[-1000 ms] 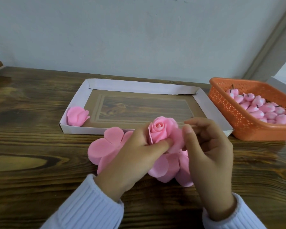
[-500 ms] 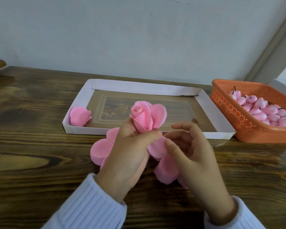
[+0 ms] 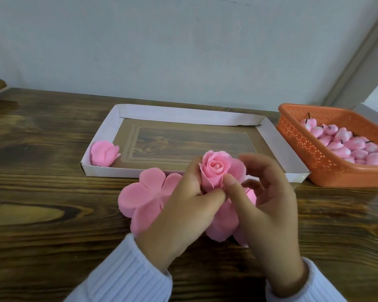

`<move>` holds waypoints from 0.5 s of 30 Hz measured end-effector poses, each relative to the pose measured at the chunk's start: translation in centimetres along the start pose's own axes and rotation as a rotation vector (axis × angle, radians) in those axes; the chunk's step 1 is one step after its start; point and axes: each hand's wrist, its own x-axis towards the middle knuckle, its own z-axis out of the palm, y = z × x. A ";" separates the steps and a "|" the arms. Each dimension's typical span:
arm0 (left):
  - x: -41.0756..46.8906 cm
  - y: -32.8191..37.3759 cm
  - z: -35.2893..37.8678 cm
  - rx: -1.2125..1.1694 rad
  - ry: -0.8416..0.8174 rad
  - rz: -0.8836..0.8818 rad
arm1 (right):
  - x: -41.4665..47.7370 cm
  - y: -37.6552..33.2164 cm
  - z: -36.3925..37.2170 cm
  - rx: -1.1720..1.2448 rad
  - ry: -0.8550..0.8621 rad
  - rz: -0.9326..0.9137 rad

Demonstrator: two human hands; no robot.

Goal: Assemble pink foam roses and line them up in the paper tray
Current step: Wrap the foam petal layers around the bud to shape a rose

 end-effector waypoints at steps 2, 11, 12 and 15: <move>0.0 0.1 0.0 0.041 -0.004 0.016 | 0.1 0.2 -0.1 -0.007 0.017 -0.035; -0.2 0.8 -0.8 0.212 -0.091 0.145 | 0.4 0.5 -0.4 -0.082 -0.084 -0.037; -0.2 0.8 -1.0 0.193 -0.118 0.137 | 0.4 0.5 -0.5 -0.063 -0.094 -0.030; -0.2 1.0 -1.6 0.095 -0.208 0.100 | 0.5 0.6 -0.6 -0.024 -0.119 -0.037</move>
